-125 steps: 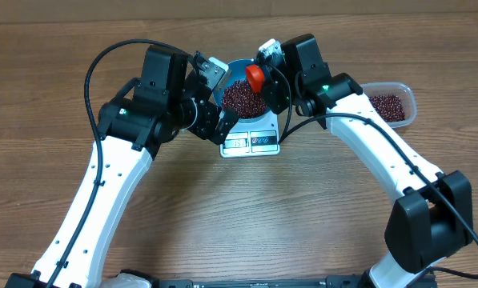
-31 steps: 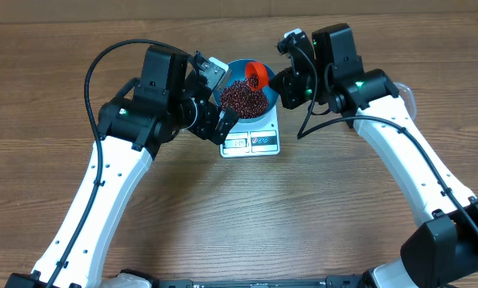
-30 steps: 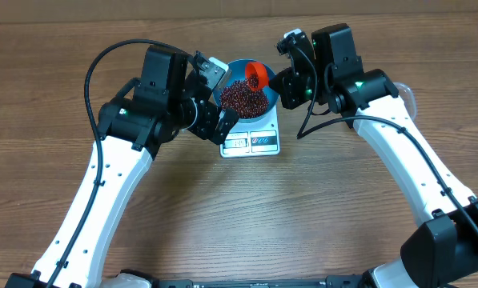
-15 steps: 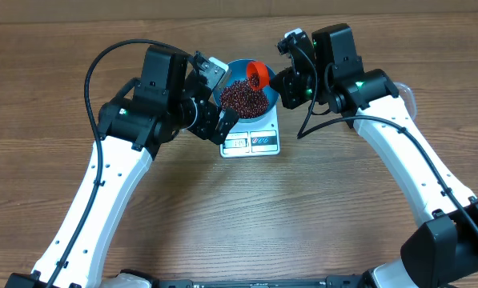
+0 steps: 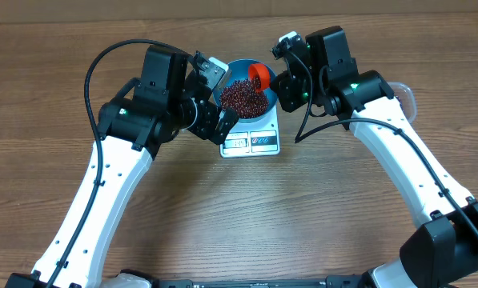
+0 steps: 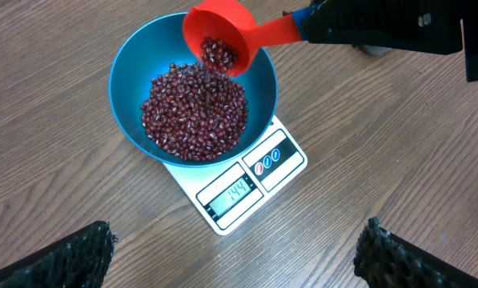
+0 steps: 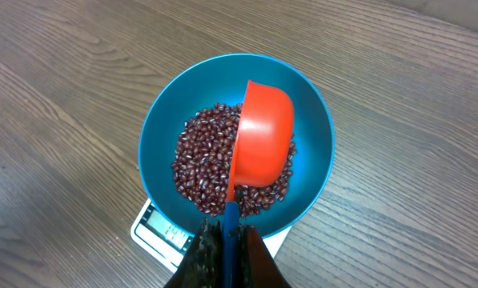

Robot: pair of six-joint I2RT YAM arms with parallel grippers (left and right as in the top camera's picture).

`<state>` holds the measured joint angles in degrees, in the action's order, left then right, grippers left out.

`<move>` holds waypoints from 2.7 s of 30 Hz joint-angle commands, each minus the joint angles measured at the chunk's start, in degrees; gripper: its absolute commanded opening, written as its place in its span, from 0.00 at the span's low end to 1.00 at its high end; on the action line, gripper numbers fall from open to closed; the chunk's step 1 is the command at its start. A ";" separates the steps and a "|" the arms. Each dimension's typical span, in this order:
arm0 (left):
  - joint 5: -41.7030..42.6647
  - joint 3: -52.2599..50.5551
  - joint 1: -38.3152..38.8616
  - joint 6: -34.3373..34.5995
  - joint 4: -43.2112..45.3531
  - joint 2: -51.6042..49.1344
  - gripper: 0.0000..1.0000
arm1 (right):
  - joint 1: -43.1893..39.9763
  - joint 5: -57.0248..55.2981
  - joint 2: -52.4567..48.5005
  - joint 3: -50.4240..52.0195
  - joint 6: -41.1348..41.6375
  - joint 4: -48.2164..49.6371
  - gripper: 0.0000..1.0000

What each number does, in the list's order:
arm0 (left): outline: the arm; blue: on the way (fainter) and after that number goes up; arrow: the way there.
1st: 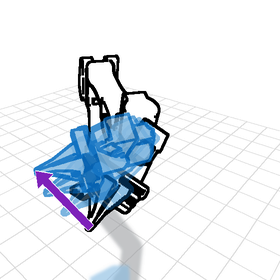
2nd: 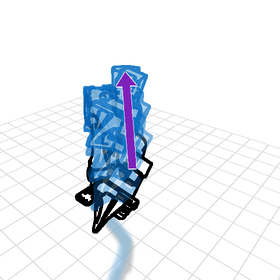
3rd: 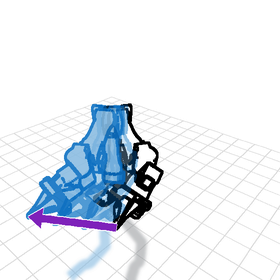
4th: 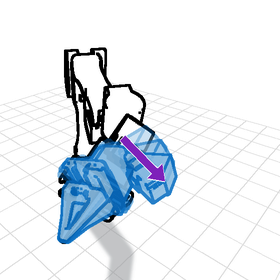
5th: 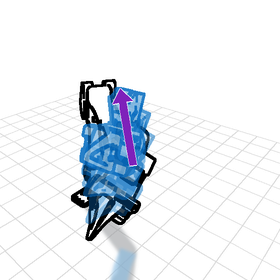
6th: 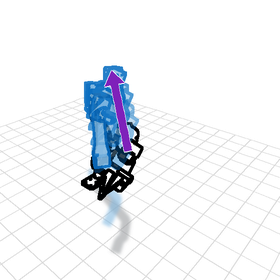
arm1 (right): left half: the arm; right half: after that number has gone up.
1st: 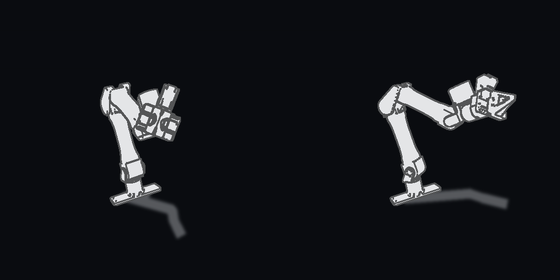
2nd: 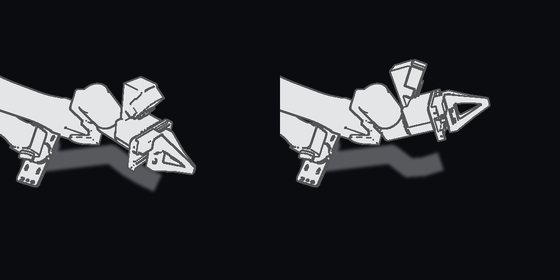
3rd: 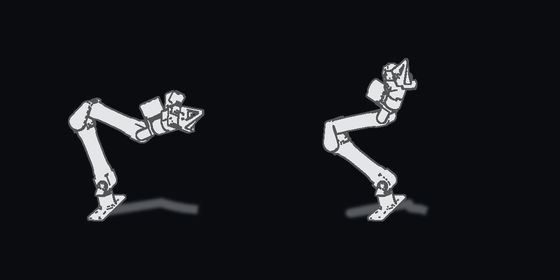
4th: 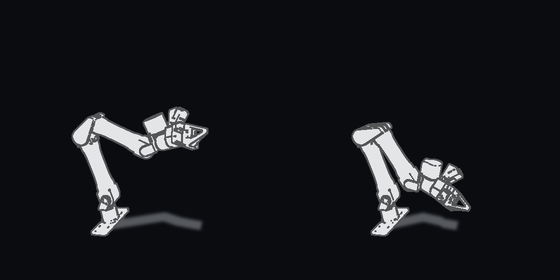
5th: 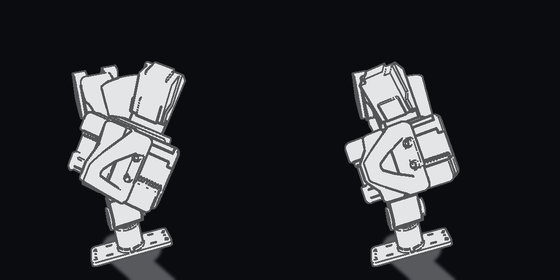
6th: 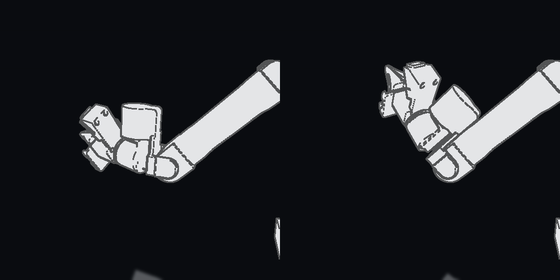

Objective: Scoop item into bowl and weigh 150g on scale
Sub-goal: 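Tilt the scoop slowly with the right gripper, trickling beans into bowl, then hold the scoop tilted over the bowl, trickling remaining beans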

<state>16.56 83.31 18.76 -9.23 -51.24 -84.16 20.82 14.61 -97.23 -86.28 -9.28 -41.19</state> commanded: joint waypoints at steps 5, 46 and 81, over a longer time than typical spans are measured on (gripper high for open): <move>0.87 0.85 0.11 -1.07 0.09 1.33 1.00 | 0.07 -1.05 1.33 -1.88 0.50 0.26 0.04; 0.87 0.85 0.11 -1.07 0.09 1.33 1.00 | 0.07 -1.07 1.33 -1.88 0.50 -0.11 0.04; 0.87 0.85 0.11 -1.07 0.09 1.33 1.00 | 0.07 -3.43 1.33 -1.88 1.75 0.11 0.04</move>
<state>16.56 83.31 18.76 -9.23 -51.22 -84.16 20.82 11.57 -97.23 -86.28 -7.73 -41.47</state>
